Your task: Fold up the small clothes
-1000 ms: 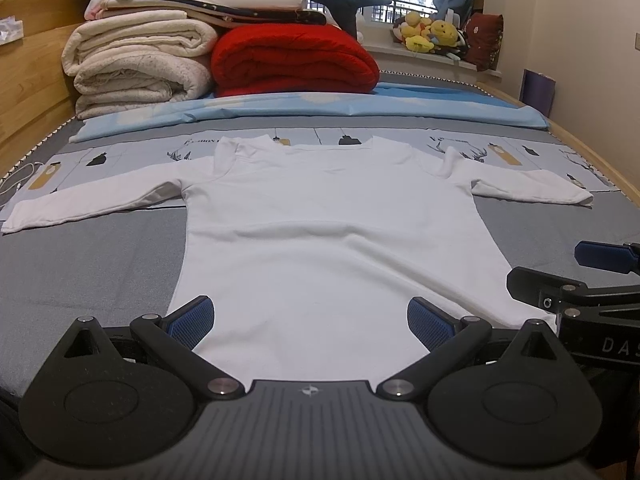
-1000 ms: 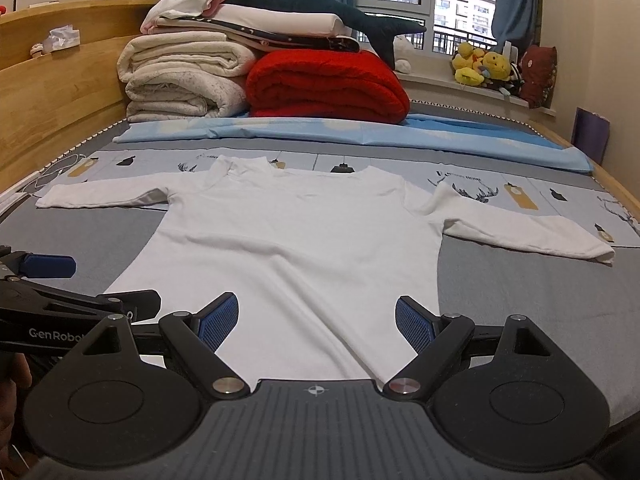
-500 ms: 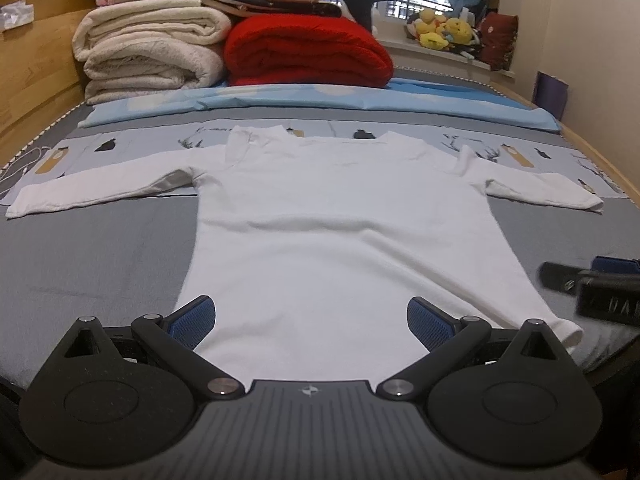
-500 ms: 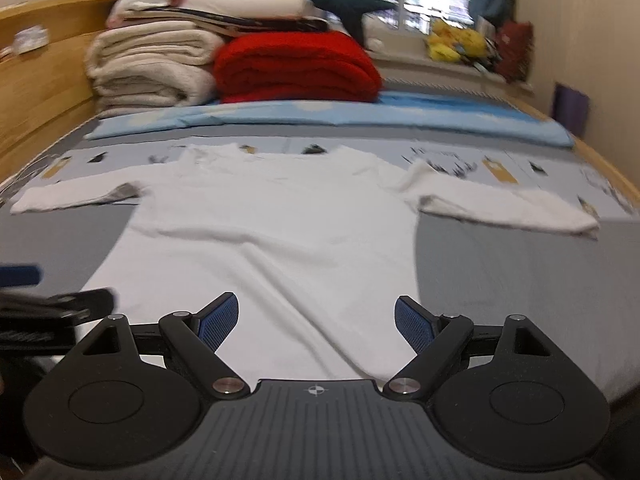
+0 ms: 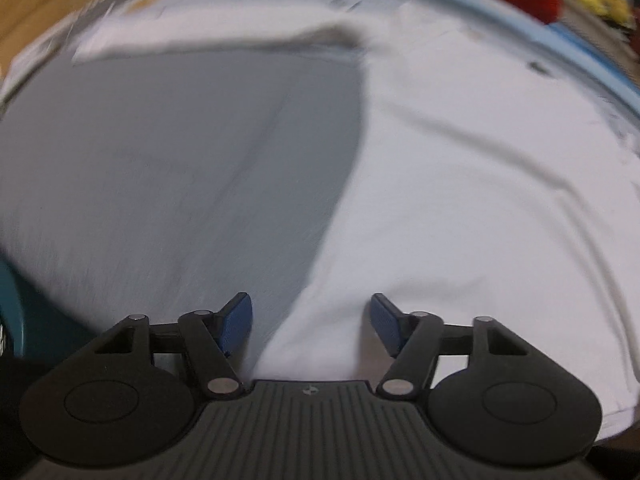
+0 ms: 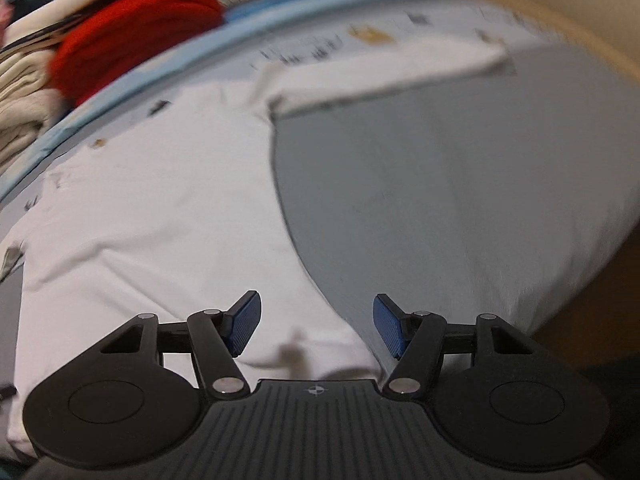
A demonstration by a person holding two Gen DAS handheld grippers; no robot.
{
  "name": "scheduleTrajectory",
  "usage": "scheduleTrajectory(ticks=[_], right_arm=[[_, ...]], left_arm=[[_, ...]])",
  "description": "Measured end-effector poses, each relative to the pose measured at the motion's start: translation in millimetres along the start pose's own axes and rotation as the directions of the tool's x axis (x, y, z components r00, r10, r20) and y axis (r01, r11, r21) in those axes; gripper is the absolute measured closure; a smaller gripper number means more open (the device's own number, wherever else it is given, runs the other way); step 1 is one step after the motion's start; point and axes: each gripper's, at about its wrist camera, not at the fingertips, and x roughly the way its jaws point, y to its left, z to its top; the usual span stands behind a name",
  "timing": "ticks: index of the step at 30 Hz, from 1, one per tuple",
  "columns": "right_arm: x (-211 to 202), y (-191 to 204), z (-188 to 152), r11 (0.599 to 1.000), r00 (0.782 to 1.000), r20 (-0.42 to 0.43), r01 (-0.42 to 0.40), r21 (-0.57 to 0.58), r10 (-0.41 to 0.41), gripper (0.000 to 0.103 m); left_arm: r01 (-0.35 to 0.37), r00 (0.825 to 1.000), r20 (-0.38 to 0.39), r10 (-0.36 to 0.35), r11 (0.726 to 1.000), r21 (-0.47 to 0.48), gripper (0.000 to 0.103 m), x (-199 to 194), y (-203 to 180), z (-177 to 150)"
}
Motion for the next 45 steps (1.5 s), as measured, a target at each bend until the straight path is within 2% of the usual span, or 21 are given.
scheduleTrajectory(ticks=[1,3,4,7,11,14,17,19,22,23,26,28,29,30,31,32,35,39,42,43,45], right_arm=[[5.3,-3.0,-1.2,1.0,1.0,-0.027,-0.007,0.015,0.008,0.042],[16.8,-5.3,-5.9,0.999,0.996,-0.089,-0.026,0.031,0.029,0.053],[20.7,-6.6,-8.2,0.999,0.994,-0.106,-0.029,0.038,0.033,0.066],[27.5,-4.3,-12.3,0.998,0.989,-0.142,-0.042,0.036,0.047,0.097],[6.8,-8.0,-2.1,0.997,0.999,-0.007,-0.046,0.066,0.047,0.099],[6.6,-10.0,0.4,0.998,1.0,0.009,0.004,0.06,-0.005,0.097],[8.4,-6.0,-5.0,0.997,0.998,-0.026,0.06,0.044,-0.059,0.087],[-2.3,-1.5,-4.0,0.999,0.999,0.016,0.028,0.037,-0.029,0.074],[-27.7,9.0,-10.0,0.999,0.995,0.084,-0.05,-0.013,0.051,0.065],[-29.2,14.1,-13.8,0.995,0.993,0.059,-0.096,-0.032,0.098,0.064],[-14.9,21.3,-25.8,0.979,0.976,-0.086,-0.203,-0.02,0.2,0.062],[-1.0,21.1,-30.7,0.981,0.97,-0.146,-0.193,0.01,0.192,0.056],[5.9,20.9,-32.2,0.984,0.97,-0.17,-0.175,0.016,0.175,0.056],[11.5,20.6,-33.0,0.988,0.97,-0.188,-0.157,0.014,0.157,0.056],[16.3,20.4,-34.2,0.991,0.97,-0.202,-0.133,0.006,0.131,0.056],[17.2,20.2,-35.5,0.993,0.971,-0.207,-0.119,0.0,0.116,0.056],[13.8,22.3,-35.7,0.993,0.972,-0.204,-0.118,-0.01,0.114,0.056],[17.8,27.8,-39.5,0.993,0.971,-0.214,-0.113,-0.042,0.102,0.056],[21.1,30.7,-37.5,0.991,0.971,-0.224,-0.103,-0.081,0.082,0.056],[20.3,31.7,-37.5,0.991,0.972,-0.223,-0.101,-0.086,0.079,0.056],[19.4,32.2,-38.2,0.992,0.973,-0.219,-0.099,-0.083,0.078,0.056]], left_arm=[[-0.001,1.0,-0.013,0.001,1.0,-0.011,0.042,1.9,5.5,-2.1],[-0.011,1.0,0.0,0.011,1.0,0.014,0.069,-3.4,7.8,-3.2],[0.006,1.0,0.002,-0.006,1.0,0.015,0.096,-5.3,9.5,-3.3],[0.029,0.999,0.016,-0.028,0.999,-0.026,0.098,-14.5,19.4,-4.9],[0.038,0.999,0.002,-0.038,0.998,-0.047,0.096,-23.4,24.5,-12.0],[0.022,0.999,-0.036,-0.025,0.997,-0.073,0.091,-23.6,23.6,-11.1],[0.03,0.995,0.094,-0.027,0.999,-0.027,0.085,-51.3,17.4,-7.4],[0.111,0.984,0.139,-0.114,0.993,0.03,0.075,-66.6,8.1,-9.0],[0.264,0.962,0.05,-0.27,0.96,0.096,0.065,-66.0,-11.2,-17.7],[0.302,0.953,-0.006,-0.303,0.947,0.114,0.054,-60.8,-19.9,-22.1],[0.261,0.965,-0.089,-0.248,0.947,0.19,0.031,-45.1,-40.7,-31.5],[0.199,0.979,-0.092,-0.18,0.944,0.264,0.035,-36.6,-50.4,-34.7],[0.175,0.984,-0.072,-0.161,0.94,0.294,0.047,-37.8,-53.9,-36.0],[0.15,0.989,-0.047,-0.142,0.934,0.324,0.061,-42.0,-56.6,-36.1],[0.14,0.99,-0.033,-0.137,0.929,0.343,0.097,-45.8,-56.9,-34.8],[0.141,0.99,-0.034,-0.137,0.93,0.34,0.101,-48.5,-54.0,-34.8],[0.156,0.988,-0.043,-0.15,0.951,0.268,0.103,-54.2,-40.3,-27.0],[0.092,0.994,-0.073,-0.076,0.966,0.24,0.103,-53.2,-29.4,-23.4],[0.142,0.99,-0.029,-0.139,0.973,0.18,0.101,-59.5,-23.7,-16.2],[0.172,0.985,-0.008,-0.173,0.969,0.178,0.091,-65.5,-24.3,-14.0],[0.209,0.977,0.006,-0.214,0.96,0.188,0.055,-72.0,-28.8,-14.8]])
